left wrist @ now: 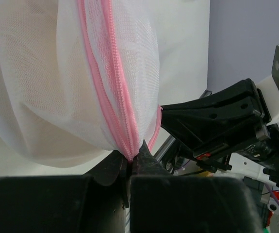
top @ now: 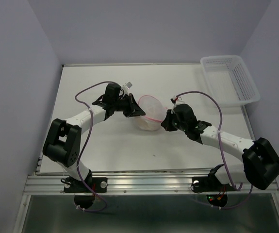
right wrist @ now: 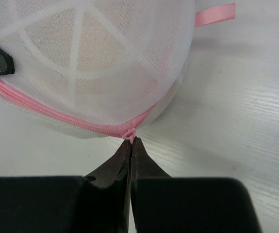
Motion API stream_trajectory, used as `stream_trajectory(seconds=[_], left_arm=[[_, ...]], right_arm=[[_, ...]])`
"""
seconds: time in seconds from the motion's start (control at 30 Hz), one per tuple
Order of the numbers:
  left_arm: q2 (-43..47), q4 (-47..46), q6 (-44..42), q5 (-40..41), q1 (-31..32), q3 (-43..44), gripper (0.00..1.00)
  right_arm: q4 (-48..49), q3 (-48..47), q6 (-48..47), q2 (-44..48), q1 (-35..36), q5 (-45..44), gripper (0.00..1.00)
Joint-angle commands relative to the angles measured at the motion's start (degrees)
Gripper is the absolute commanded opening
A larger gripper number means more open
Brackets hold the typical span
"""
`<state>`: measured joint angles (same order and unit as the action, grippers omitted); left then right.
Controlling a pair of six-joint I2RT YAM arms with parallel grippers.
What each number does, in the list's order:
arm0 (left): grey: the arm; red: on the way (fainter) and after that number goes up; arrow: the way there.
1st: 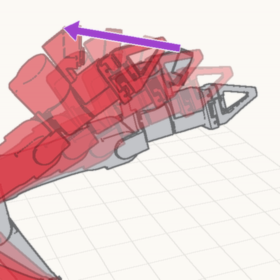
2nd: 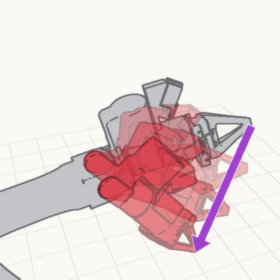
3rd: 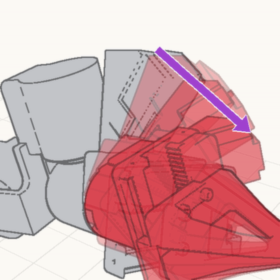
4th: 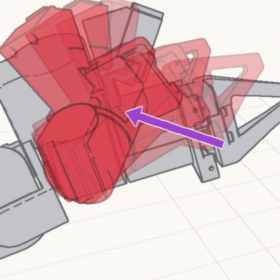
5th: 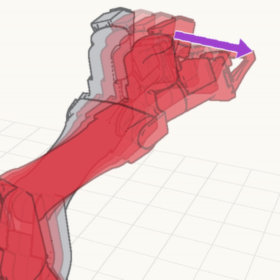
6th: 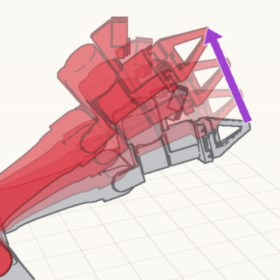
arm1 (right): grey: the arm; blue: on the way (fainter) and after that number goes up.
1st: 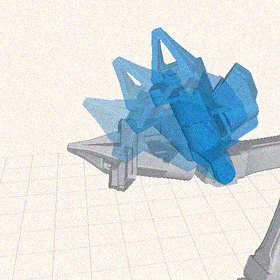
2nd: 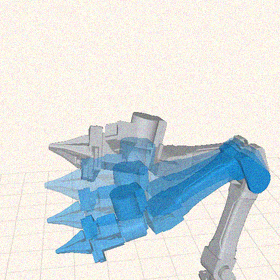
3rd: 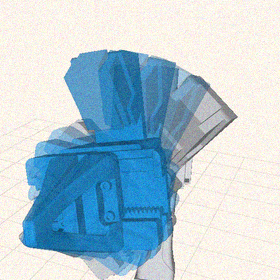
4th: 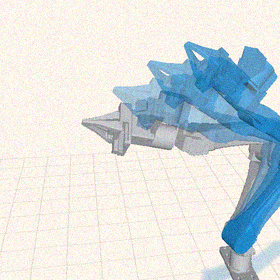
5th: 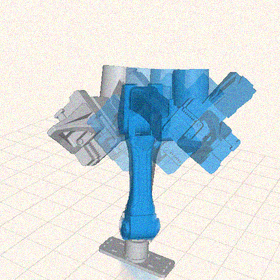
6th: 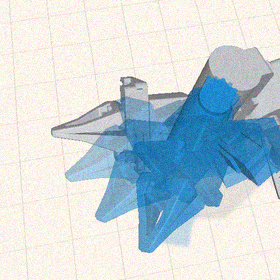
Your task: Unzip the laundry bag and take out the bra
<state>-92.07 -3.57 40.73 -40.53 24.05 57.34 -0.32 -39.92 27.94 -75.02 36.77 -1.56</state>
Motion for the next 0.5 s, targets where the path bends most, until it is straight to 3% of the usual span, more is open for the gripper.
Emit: stream_trajectory(seconds=[0.0,0.13,0.27,0.47], left_arm=[[1.90,-2.58,-5.65,-1.73,-0.94,0.75,0.00],[-0.38,-2.41,-9.78,-5.25,-1.11,2.68,0.00],[-1.44,-1.61,-13.83,-8.68,-1.38,4.44,0.00],[0.58,2.77,-20.77,-9.21,-1.90,6.11,0.00]], right_arm=[[-1.97,0.11,-2.27,0.32,-1.35,-0.38,0.01],[-1.26,-0.51,-4.29,1.98,-1.35,0.60,0.01],[-6.87,-2.61,-7.11,1.02,-1.96,-7.91,0.01],[-3.83,-0.25,-9.30,0.76,-12.24,-5.82,0.01]])
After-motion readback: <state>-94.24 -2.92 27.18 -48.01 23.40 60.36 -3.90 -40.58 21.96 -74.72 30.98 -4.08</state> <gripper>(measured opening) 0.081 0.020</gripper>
